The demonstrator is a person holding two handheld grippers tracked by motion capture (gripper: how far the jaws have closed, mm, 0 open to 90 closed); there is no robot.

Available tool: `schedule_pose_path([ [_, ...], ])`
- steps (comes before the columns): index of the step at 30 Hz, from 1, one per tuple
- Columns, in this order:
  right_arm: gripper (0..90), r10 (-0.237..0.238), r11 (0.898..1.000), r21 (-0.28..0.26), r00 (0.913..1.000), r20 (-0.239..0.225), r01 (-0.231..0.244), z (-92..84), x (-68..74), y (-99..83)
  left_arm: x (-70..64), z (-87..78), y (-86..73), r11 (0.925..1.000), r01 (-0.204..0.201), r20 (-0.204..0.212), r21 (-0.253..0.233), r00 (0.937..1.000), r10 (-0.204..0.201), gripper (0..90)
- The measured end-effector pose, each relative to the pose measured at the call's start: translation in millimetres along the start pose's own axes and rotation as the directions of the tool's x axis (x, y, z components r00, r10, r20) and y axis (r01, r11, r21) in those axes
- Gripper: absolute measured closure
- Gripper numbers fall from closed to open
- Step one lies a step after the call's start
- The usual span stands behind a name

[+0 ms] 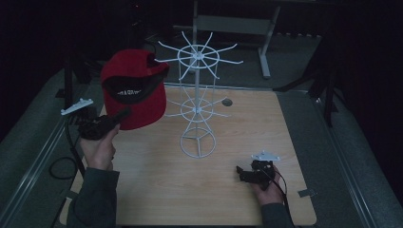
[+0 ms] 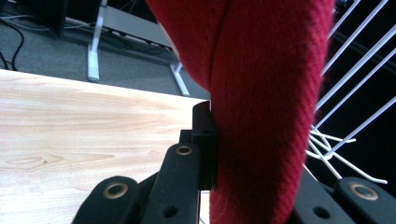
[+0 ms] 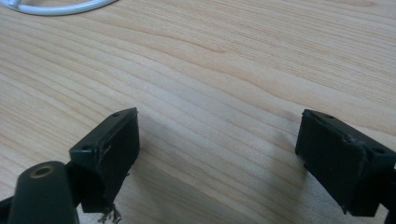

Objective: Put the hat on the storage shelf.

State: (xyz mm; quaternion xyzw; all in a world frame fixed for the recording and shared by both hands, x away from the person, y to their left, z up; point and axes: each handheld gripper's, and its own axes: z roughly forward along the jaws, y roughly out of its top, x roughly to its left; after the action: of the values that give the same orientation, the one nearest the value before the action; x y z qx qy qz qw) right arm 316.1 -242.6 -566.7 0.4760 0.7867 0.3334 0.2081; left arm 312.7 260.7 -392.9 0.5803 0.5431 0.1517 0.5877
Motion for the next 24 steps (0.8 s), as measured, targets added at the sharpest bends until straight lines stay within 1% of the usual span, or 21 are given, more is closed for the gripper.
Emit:
schedule_pose_path([
  [8,13.4,0.001,1.000,-0.001,1.0000,0.000,-0.001,0.1,0.0,0.0,-2.0,1.3,6.8,1.0000,0.003,0.010,-0.006,0.9999,-0.003,84.7],
  [11,13.4,0.000,1.000,-0.001,1.0000,0.000,0.000,0.0,0.0,0.0,-2.9,2.4,10.6,0.9999,0.010,0.019,-0.010,0.9998,-0.010,84.7],
  [15,13.4,0.001,1.000,0.000,1.0000,0.000,-0.001,0.0,0.1,0.0,-4.2,3.7,14.6,0.9998,0.014,0.019,-0.015,0.9997,-0.014,84.7],
  [20,13.4,0.000,1.000,0.000,1.0000,0.000,0.000,0.0,0.0,0.0,-5.3,4.4,21.0,0.9999,0.001,0.023,-0.015,0.9997,-0.001,84.7],
  [24,13.4,0.000,1.000,0.000,1.0000,0.000,0.000,0.0,0.0,0.0,-7.4,5.1,27.0,0.9998,0.002,0.026,-0.021,0.9997,-0.002,84.7],
])
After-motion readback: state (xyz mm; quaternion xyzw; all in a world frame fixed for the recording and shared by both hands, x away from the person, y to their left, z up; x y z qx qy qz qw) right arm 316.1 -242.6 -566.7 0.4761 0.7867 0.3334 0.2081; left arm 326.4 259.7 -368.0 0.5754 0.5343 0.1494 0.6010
